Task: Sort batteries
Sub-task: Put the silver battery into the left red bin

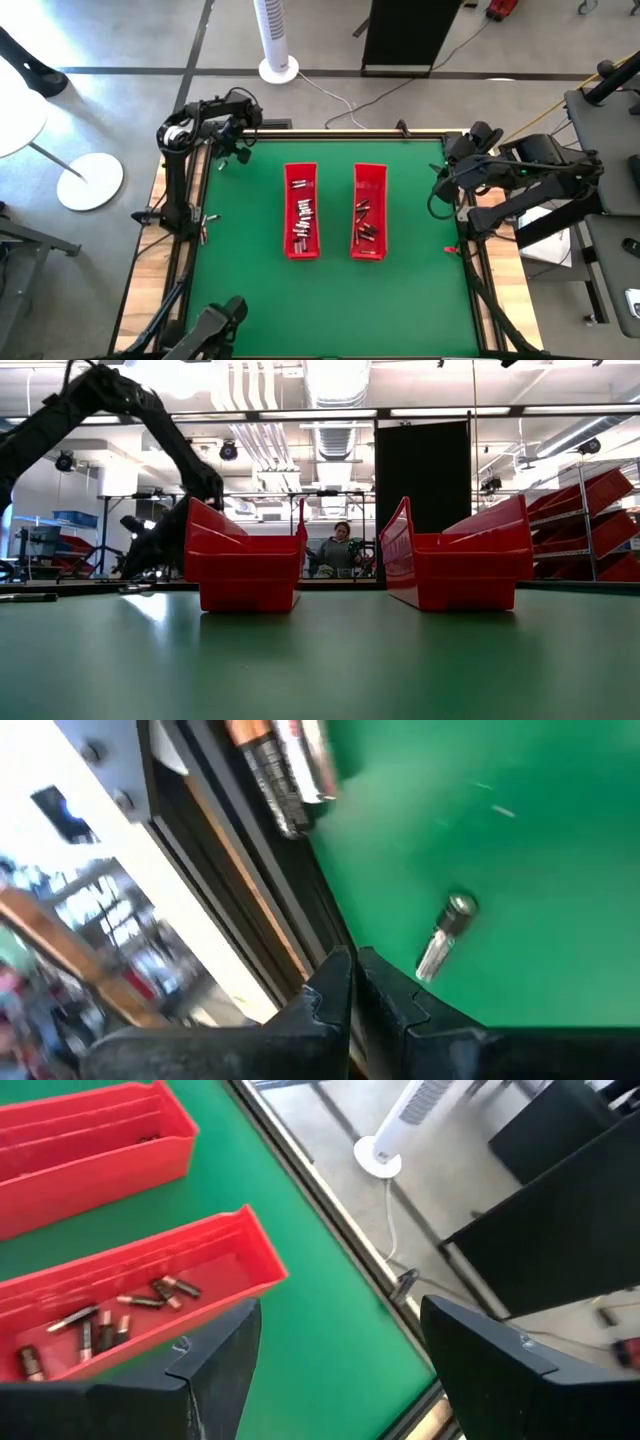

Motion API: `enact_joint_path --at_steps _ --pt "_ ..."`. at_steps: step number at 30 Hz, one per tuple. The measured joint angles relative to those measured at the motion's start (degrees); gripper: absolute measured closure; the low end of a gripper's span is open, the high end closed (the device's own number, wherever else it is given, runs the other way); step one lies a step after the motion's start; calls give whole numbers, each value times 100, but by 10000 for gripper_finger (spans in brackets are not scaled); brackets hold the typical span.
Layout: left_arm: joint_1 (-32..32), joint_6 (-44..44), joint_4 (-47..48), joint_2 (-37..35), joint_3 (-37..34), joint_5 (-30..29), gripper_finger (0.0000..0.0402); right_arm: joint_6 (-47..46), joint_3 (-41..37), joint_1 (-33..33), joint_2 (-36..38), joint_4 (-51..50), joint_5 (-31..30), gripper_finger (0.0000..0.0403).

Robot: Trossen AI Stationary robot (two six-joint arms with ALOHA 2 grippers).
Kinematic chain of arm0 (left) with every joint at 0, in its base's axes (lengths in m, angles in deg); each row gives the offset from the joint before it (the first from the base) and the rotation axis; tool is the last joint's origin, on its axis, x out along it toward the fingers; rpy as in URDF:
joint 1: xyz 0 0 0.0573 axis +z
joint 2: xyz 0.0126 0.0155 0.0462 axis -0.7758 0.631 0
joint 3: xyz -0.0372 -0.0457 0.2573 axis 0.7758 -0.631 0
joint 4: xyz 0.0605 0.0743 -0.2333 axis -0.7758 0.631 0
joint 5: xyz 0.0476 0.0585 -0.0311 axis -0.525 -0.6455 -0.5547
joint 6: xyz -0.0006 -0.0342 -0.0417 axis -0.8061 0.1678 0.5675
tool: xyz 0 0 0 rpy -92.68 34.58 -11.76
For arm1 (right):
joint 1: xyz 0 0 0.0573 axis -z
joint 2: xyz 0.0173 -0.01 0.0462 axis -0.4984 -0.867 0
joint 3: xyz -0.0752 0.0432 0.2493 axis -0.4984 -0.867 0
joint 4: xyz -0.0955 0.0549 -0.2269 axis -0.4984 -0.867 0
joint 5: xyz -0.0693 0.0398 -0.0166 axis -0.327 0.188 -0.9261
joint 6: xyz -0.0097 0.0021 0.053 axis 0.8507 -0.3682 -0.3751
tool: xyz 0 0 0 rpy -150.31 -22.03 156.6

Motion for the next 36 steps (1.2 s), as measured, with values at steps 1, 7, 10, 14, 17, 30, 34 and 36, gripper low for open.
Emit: enact_joint_path --at_steps 1,7,10,14,17,30,34,36 --pt "-57 -139 -1 -95 0 -3 402 56 0 0 3 4 -52 131" --pt "-149 -632 -161 -433 -2 765 390 138 0 2 63 9 25 106" --pt "-240 -851 -218 -432 -5 1082 364 138 0 2 83 13 179 92" --pt "-362 -1049 -317 -427 -10 1152 321 136 0 2 110 11 333 77" --pt "-348 -1024 -402 -425 -15 1169 294 101 0 2 121 10 412 69" --pt "-531 -1674 -896 -425 -938 1980 274 99 0 2 121 11 488 65" --pt "-703 -1747 -1110 -462 -1133 2028 289 95 0 2 115 43 487 60" --pt "-773 -1841 -1197 -465 -1205 2015 299 95 0 2 115 82 486 60"
